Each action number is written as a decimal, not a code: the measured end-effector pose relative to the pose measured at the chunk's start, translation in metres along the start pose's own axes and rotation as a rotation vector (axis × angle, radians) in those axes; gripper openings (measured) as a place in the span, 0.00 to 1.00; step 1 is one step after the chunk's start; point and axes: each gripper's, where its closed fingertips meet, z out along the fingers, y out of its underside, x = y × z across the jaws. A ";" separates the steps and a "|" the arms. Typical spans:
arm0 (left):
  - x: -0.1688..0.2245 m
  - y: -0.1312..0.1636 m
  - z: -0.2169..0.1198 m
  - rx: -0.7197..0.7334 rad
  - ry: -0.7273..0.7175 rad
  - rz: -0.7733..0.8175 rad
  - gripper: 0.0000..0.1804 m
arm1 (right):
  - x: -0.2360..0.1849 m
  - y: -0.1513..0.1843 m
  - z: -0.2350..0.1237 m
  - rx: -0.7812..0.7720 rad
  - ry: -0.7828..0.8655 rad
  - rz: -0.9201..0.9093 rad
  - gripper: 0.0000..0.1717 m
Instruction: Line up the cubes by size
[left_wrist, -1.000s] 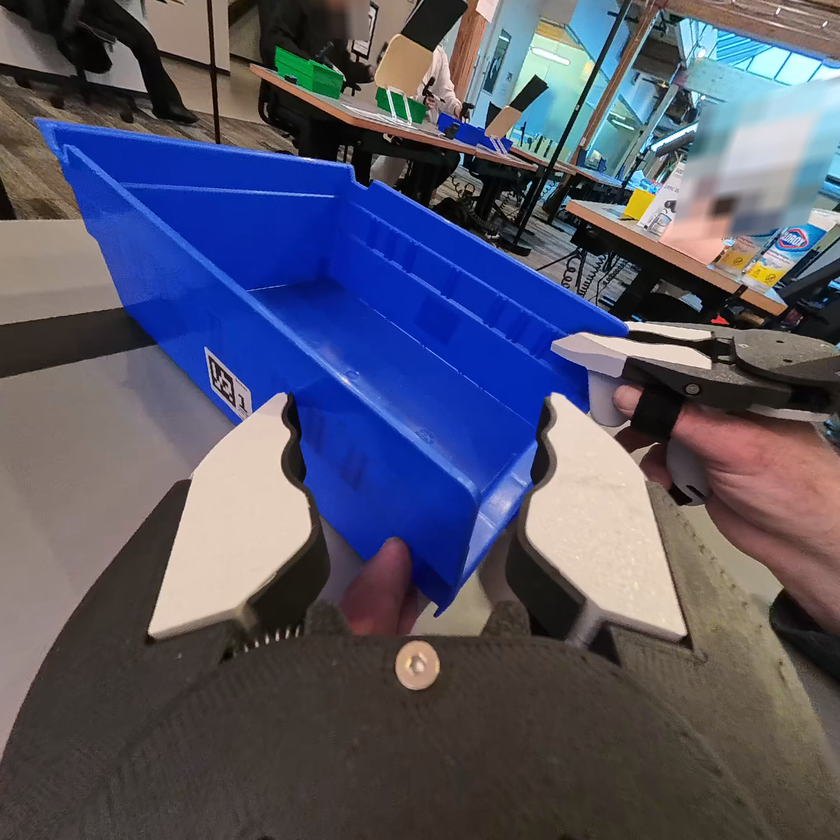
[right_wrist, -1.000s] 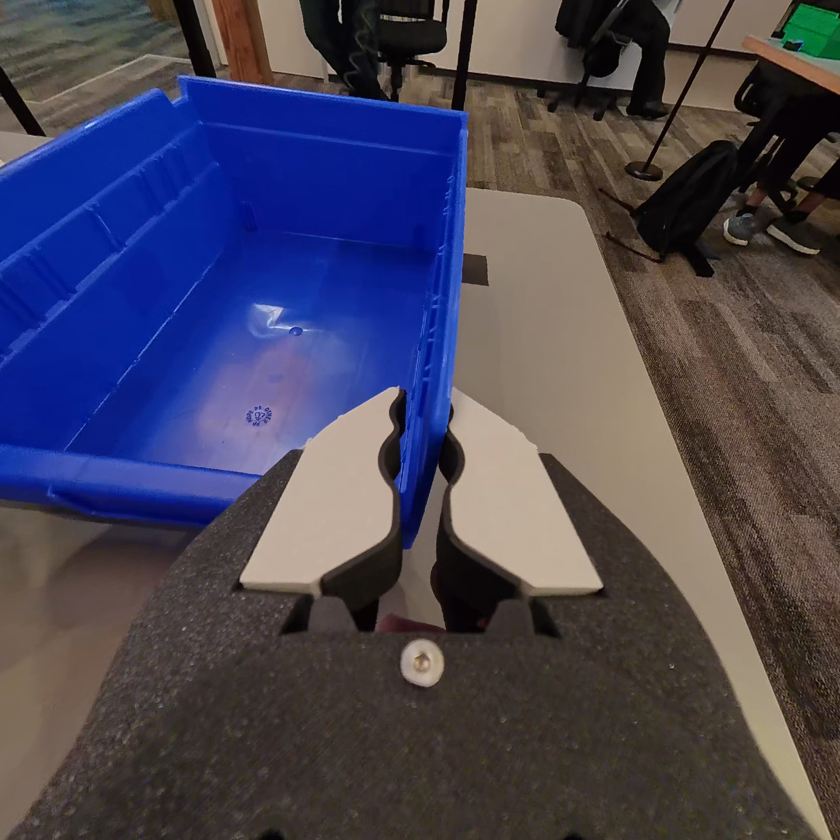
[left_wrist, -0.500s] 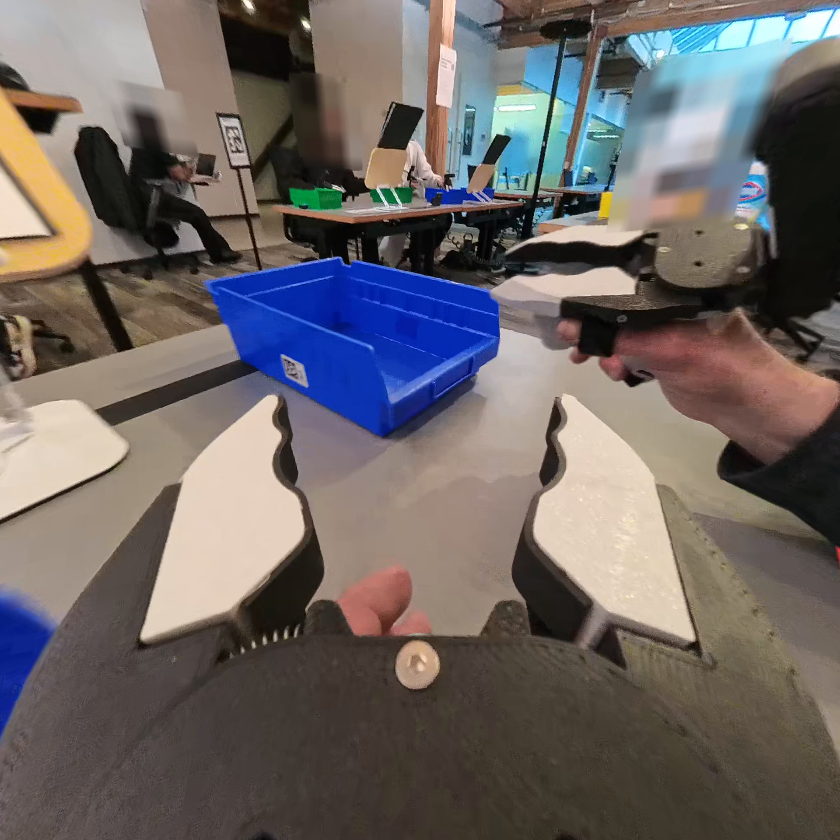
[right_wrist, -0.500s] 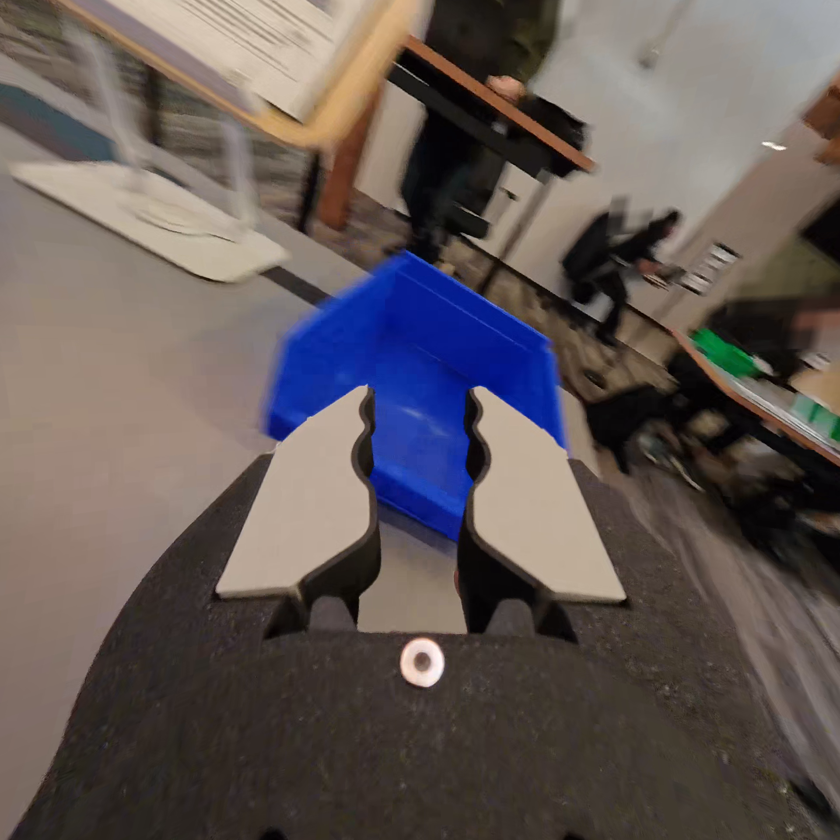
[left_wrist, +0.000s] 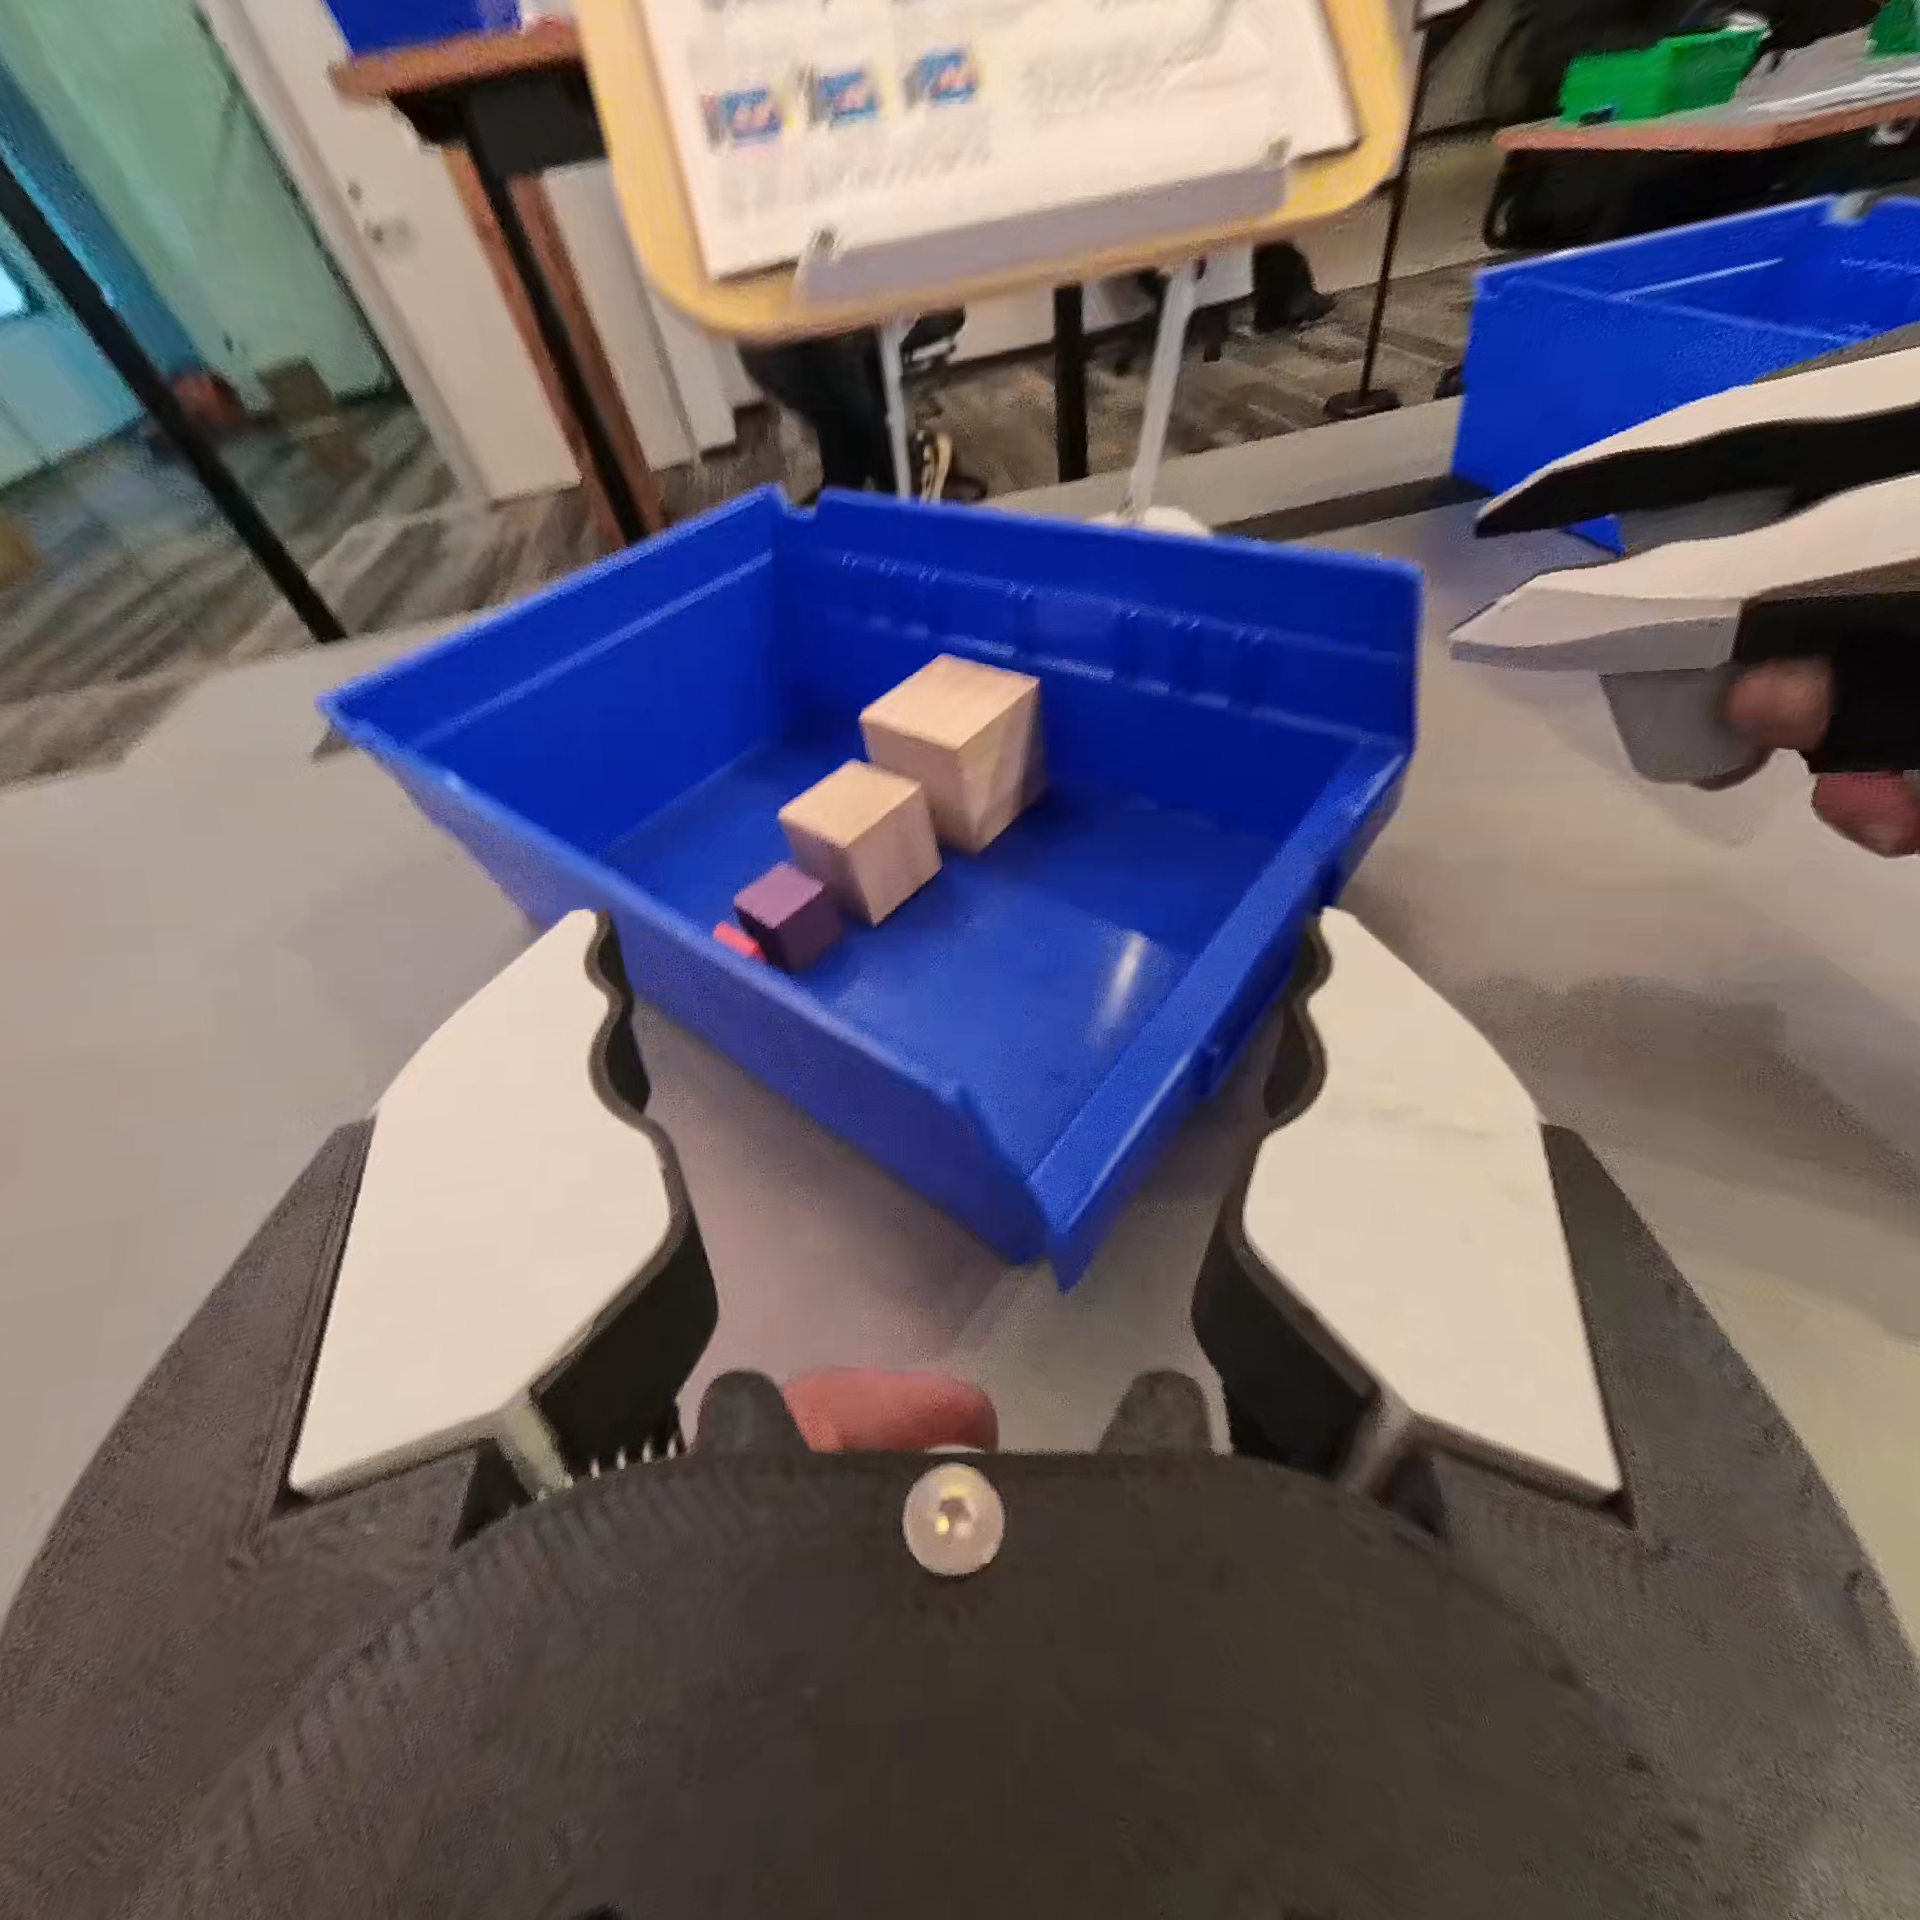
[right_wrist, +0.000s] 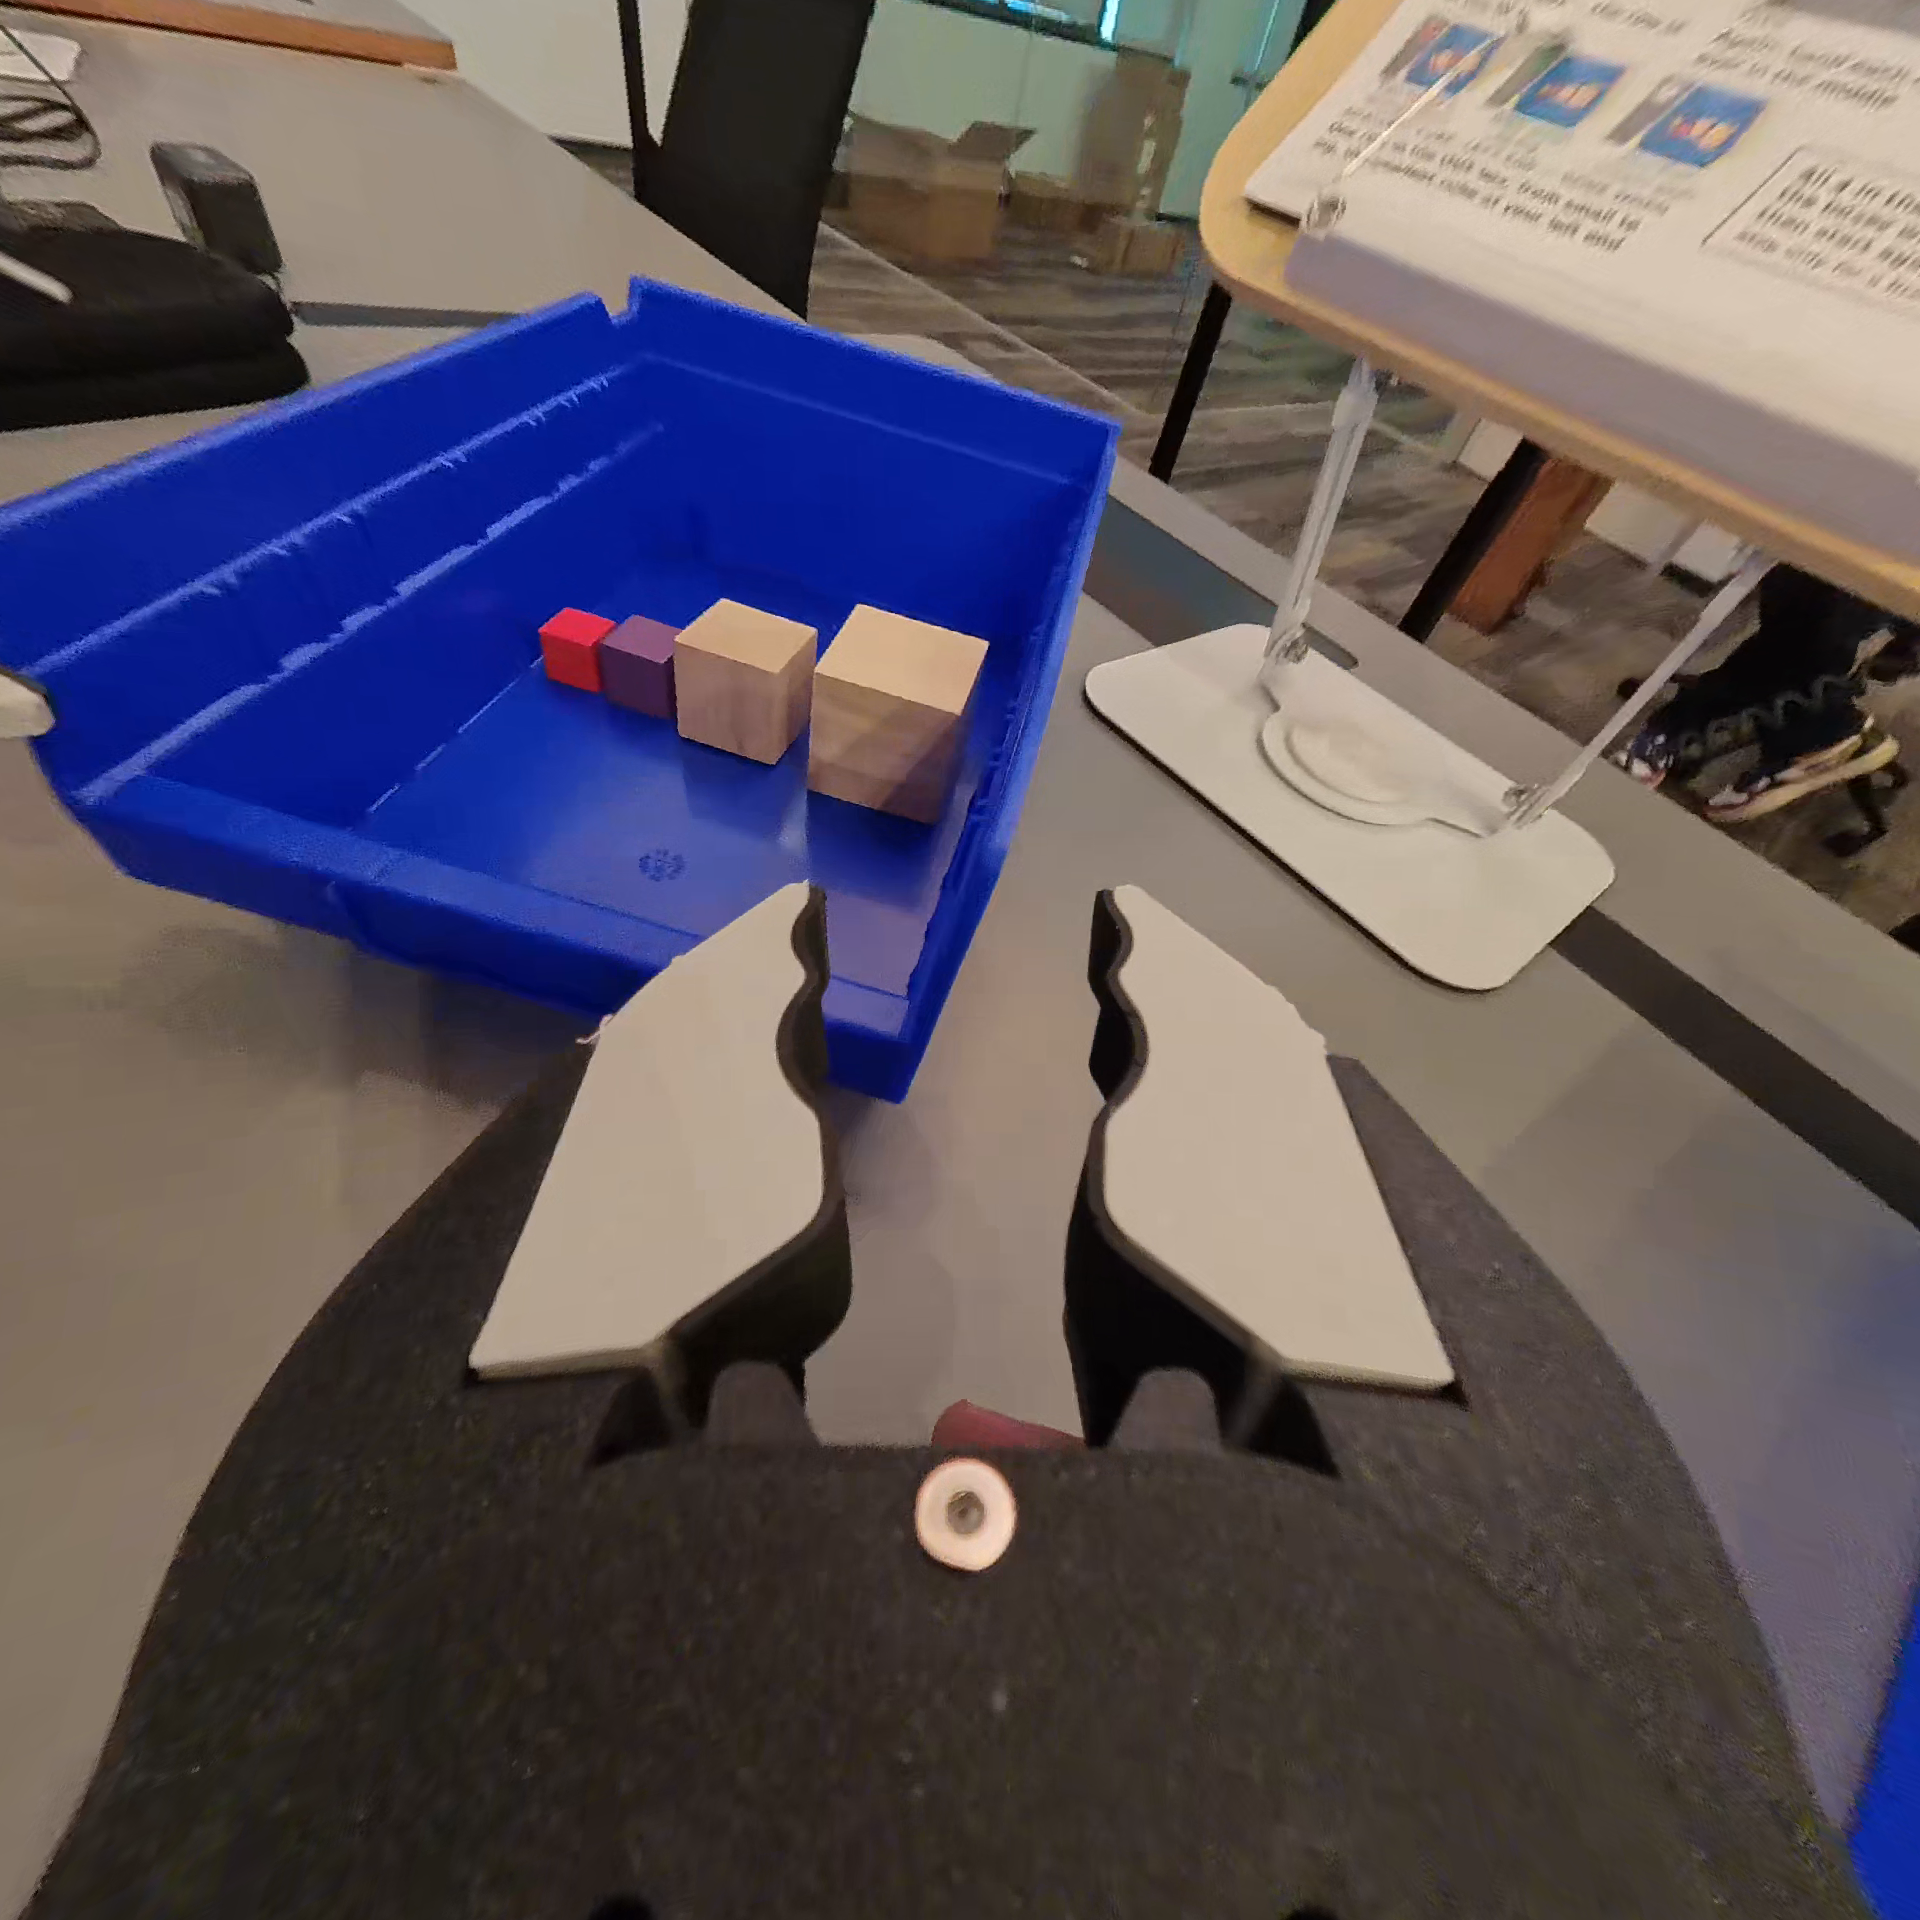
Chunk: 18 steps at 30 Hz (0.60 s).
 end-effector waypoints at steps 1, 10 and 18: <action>-0.004 0.009 0.003 -0.026 0.000 -0.035 0.63 | 0.000 0.003 0.007 -0.014 0.004 0.007 0.27; -0.016 0.046 0.029 -0.169 0.030 -0.158 0.35 | 0.000 0.014 0.034 -0.050 -0.005 0.026 0.06; -0.048 0.052 0.028 -0.226 -0.002 -0.160 0.23 | -0.018 0.007 0.046 -0.045 -0.020 0.000 0.04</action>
